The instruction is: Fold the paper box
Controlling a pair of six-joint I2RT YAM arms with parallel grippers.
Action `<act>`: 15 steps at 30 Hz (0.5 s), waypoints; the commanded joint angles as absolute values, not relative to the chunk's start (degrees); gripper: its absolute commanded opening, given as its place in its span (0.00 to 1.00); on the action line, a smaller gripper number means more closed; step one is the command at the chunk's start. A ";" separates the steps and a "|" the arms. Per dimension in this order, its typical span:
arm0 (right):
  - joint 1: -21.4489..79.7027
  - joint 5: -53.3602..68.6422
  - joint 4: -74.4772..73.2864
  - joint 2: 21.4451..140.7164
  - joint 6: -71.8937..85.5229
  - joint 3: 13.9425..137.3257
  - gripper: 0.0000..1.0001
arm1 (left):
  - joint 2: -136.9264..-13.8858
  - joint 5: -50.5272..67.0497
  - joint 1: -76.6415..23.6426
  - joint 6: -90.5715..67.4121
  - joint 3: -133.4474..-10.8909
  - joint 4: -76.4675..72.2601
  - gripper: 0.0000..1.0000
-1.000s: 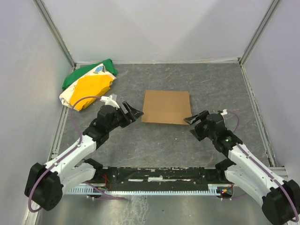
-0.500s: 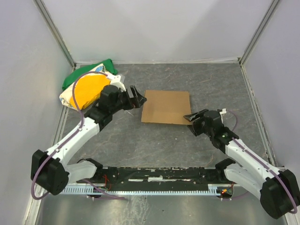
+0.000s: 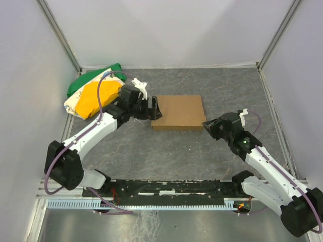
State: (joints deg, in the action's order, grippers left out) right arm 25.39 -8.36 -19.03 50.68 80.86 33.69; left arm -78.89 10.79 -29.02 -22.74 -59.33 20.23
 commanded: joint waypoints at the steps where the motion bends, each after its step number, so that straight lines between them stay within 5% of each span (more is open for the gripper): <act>1: 25.45 -10.64 -21.59 50.80 78.46 35.98 0.33 | -81.60 10.55 -29.20 -14.70 -67.82 25.31 0.97; 15: 25.44 -8.79 -19.96 53.92 77.65 36.79 0.33 | -87.42 14.08 -29.41 -12.51 -70.12 27.83 0.95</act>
State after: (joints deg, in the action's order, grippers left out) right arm 25.39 -8.86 -20.45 53.80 78.89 33.95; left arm -86.78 11.31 -29.06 -15.94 -68.25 27.35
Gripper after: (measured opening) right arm 0.333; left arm 0.956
